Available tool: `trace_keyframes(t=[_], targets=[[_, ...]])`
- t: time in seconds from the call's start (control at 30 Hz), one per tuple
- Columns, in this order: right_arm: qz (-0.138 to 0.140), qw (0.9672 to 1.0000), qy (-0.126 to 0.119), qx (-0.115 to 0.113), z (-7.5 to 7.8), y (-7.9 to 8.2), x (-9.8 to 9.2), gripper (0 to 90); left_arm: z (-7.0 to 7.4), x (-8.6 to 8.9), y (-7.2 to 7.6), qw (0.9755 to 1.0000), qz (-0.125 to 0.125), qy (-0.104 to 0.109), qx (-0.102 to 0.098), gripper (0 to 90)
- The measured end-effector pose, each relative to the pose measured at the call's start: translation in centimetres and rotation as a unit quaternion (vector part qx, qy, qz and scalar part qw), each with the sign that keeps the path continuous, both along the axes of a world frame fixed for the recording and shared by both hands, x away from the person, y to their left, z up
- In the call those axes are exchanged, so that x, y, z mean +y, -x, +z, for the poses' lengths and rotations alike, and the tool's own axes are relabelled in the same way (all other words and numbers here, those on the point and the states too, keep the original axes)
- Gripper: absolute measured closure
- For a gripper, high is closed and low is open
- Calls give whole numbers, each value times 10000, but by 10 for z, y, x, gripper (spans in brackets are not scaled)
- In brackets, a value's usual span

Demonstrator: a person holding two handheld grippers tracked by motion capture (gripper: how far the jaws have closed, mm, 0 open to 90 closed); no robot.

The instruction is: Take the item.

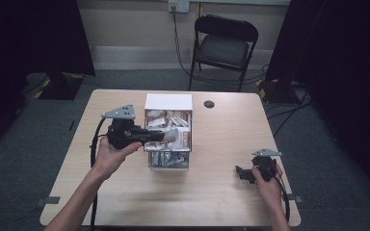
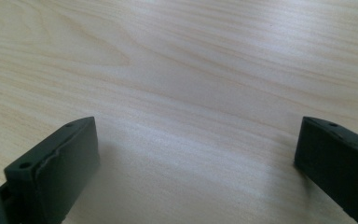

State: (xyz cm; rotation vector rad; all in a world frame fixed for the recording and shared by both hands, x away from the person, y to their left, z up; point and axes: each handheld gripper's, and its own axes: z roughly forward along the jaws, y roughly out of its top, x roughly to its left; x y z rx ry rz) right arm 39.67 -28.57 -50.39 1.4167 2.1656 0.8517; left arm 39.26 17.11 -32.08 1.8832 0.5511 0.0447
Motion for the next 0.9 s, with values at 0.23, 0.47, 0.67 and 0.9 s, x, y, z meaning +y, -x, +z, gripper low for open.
trace_keyframes(t=[0.23, 0.47, 0.67, 0.9], targets=[[0, 10000, 0, 1, 0, 0, 0, 0, 4, 5, 2, 9999, 73, 86, -52, 884], [0, 10000, 0, 0, 0, 0, 0, 0, 8, 9, 4, 9996, 167, 173, -121, 884], [-1, 10000, 0, 1, 0, 0, 0, 0, 11, 13, 5, 9994, 200, 233, -152, 884], [0, 10000, 0, 0, 0, 0, 0, 0, 16, 14, 9, 9992, 155, 313, -209, 884]])
